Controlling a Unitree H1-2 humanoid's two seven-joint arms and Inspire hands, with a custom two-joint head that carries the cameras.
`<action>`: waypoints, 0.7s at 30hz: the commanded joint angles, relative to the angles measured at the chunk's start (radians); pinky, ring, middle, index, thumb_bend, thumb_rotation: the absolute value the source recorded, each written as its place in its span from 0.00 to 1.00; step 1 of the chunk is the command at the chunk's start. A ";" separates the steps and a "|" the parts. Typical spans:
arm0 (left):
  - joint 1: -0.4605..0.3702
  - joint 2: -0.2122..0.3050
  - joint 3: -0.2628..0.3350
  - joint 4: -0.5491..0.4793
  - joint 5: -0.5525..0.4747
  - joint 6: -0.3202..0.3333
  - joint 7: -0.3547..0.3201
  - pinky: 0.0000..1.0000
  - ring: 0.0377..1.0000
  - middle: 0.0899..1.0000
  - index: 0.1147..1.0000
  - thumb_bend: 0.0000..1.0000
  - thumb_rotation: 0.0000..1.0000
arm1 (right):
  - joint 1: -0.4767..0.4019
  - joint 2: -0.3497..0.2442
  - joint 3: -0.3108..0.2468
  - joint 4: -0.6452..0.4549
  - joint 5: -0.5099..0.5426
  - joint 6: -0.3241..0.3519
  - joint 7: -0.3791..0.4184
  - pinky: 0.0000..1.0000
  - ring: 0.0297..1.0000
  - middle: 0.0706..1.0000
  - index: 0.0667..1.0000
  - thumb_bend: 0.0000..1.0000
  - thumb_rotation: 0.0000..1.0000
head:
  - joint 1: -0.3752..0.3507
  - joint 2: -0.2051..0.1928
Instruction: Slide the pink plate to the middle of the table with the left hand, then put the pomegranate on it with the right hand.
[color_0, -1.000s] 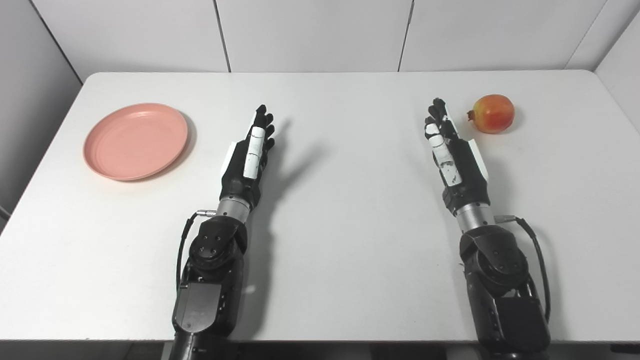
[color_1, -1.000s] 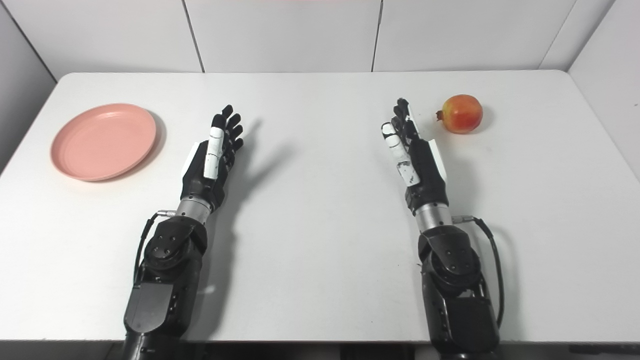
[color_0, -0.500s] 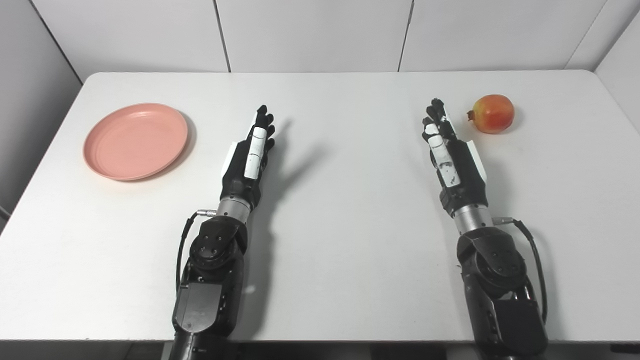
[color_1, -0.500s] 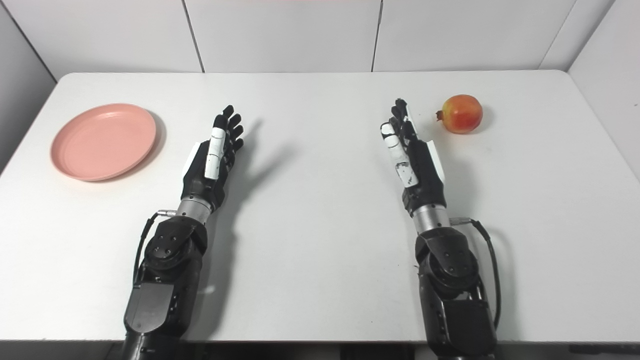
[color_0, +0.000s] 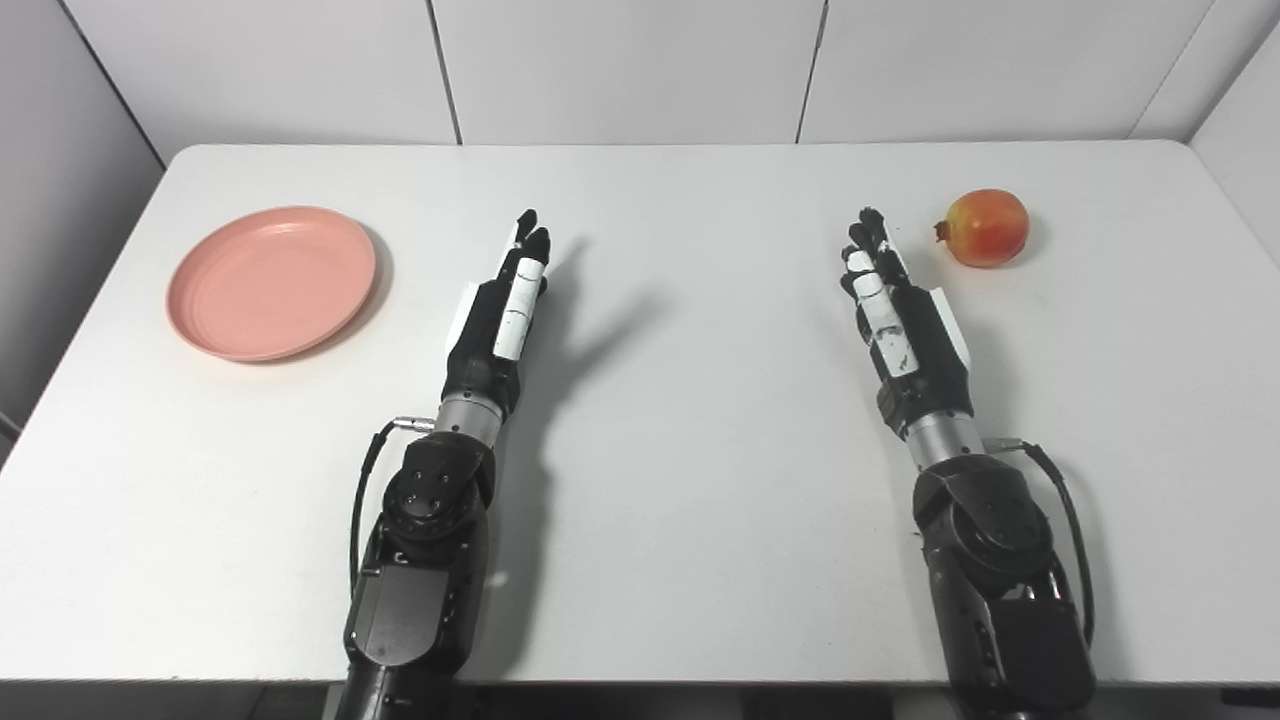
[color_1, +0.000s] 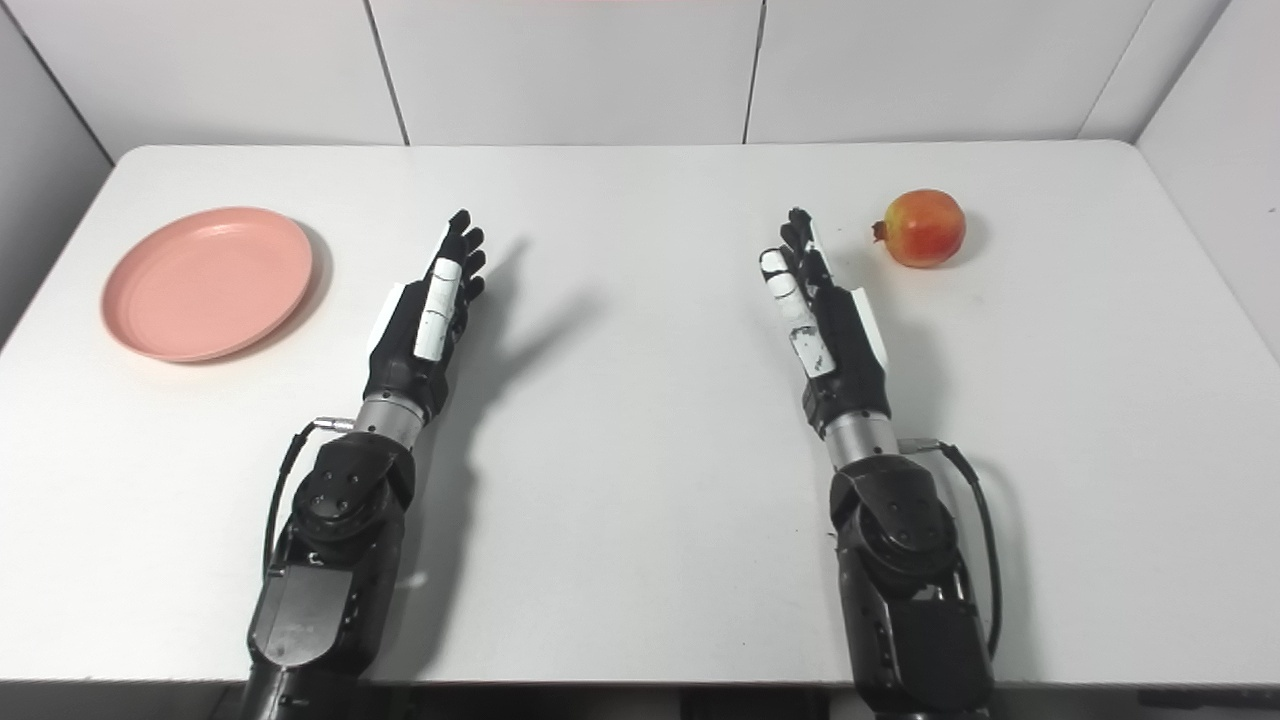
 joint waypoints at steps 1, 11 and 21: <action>-0.038 0.001 -0.002 -0.027 0.011 -0.043 0.003 1.00 1.00 1.00 1.00 0.84 1.00 | -0.030 -0.003 -0.007 -0.033 0.010 0.001 0.004 1.00 1.00 1.00 1.00 0.77 0.84 | 0.000 0.000; -0.038 0.005 -0.009 -0.030 0.016 -0.042 0.006 1.00 1.00 1.00 1.00 0.84 1.00 | -0.033 -0.004 -0.008 -0.031 0.018 0.011 0.003 1.00 1.00 1.00 1.00 0.75 0.84 | 0.001 0.001; -0.037 0.001 -0.005 -0.030 0.011 -0.045 0.005 1.00 1.00 1.00 1.00 0.84 1.00 | -0.034 -0.006 -0.007 -0.025 0.013 0.004 0.001 1.00 1.00 1.00 1.00 0.74 0.84 | 0.001 0.001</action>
